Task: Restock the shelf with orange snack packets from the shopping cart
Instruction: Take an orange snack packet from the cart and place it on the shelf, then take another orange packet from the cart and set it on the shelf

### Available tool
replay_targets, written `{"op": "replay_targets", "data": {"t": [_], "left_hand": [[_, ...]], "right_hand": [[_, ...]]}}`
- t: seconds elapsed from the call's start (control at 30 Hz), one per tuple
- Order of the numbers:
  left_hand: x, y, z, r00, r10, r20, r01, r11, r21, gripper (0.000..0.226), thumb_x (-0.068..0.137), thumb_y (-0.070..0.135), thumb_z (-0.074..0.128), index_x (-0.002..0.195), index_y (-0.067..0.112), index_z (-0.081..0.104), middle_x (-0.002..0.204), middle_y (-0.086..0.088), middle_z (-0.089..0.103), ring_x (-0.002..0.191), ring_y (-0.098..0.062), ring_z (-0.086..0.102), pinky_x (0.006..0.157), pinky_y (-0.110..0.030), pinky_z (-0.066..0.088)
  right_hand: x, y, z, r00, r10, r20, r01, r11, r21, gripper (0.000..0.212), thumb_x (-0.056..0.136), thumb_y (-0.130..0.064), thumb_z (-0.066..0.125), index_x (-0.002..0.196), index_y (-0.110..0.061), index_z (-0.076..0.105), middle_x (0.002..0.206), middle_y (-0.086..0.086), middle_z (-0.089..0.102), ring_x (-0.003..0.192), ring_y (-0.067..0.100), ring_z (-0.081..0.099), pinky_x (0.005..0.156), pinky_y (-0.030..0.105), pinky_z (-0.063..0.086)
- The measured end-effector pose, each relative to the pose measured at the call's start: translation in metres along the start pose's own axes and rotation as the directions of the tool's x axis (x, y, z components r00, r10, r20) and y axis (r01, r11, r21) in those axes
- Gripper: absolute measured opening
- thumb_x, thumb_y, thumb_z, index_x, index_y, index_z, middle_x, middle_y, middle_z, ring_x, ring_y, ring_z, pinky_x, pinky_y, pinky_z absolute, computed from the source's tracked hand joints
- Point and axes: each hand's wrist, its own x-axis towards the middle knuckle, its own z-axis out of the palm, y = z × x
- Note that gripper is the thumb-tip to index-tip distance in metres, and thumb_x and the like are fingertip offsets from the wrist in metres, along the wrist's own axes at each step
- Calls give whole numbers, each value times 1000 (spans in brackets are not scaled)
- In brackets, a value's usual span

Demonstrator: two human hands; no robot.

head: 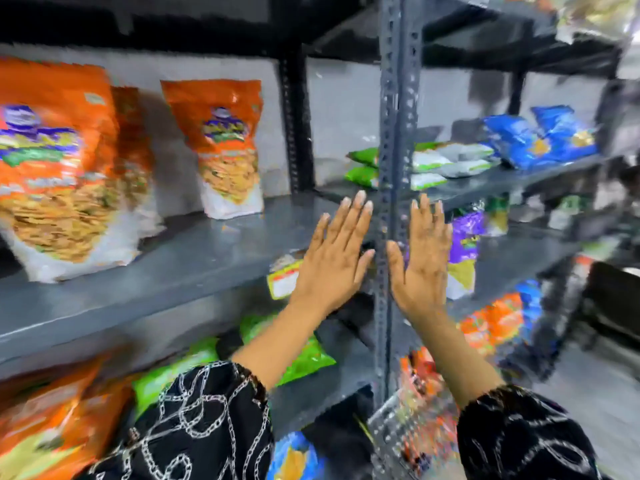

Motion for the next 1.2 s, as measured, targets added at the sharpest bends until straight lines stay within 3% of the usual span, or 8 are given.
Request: {"op": "replay_targets", "data": {"t": [0.3,0.4,0.53,0.7,0.8,0.93,1.03,1.2], "left_hand": [[-85,184,158,844,319,431,-141,908,-395,81,86,50,44,151,15,10,161,-4,9,148,-21,2,120,-38,-6],[-125,239,207,638,474,606,-114,837,-535,91,87,54,44,150,16,-9,156,1,-22,148,-20,-13,120,-38,-12],[-168,299,243,254,594,763,-12,791,-611,110,78,62,58,150,11,-7,162,-6,-10,149,-25,-2,121,-46,5],[-216,352,248,-51,596,801,129,800,-586,89,76,39,73,144,7,26,154,-15,29,137,-35,36,111,-46,36],[-239,371,242,-129,535,835,223,836,-502,41,82,25,65,121,15,53,127,-17,59,116,-35,58,92,-41,48],[-262,369,244,-59,350,935,574,778,-255,28,90,23,51,114,16,63,120,-10,66,110,-28,62,65,-16,41],[-263,351,247,28,223,974,722,669,-174,20,90,15,49,98,12,67,109,-12,70,103,-29,64,81,-30,50],[-245,316,248,92,119,989,973,200,-115,15,89,5,59,102,0,65,98,-24,69,103,-45,62,71,-37,48]], "right_hand": [[-187,194,-96,835,361,414,-238,917,-319,61,93,-51,36,144,-19,30,151,11,35,140,25,32,116,40,24],[-247,239,-122,484,632,606,-396,775,-492,69,88,-62,34,139,-16,38,146,15,39,131,31,42,107,41,38],[-313,273,-155,-135,705,696,-277,648,-710,89,73,-64,62,143,-17,32,145,16,37,132,30,40,111,39,36],[-382,286,-189,-421,751,509,-157,492,-856,87,68,-28,81,141,-17,34,145,18,39,131,32,43,105,39,41],[-405,289,-208,-431,764,481,-213,431,-877,52,78,-10,71,126,-9,52,134,16,55,121,24,55,93,26,44],[-411,294,-219,-278,903,326,-406,197,-892,17,80,-5,58,92,-6,70,101,15,70,88,24,67,63,18,47],[-403,292,-215,-164,943,289,-569,149,-809,12,78,-7,61,74,-8,72,75,10,67,72,16,62,57,22,41],[-376,282,-197,89,931,354,-848,258,-464,15,87,-14,63,92,-4,72,95,14,75,89,20,67,71,27,50]]}}
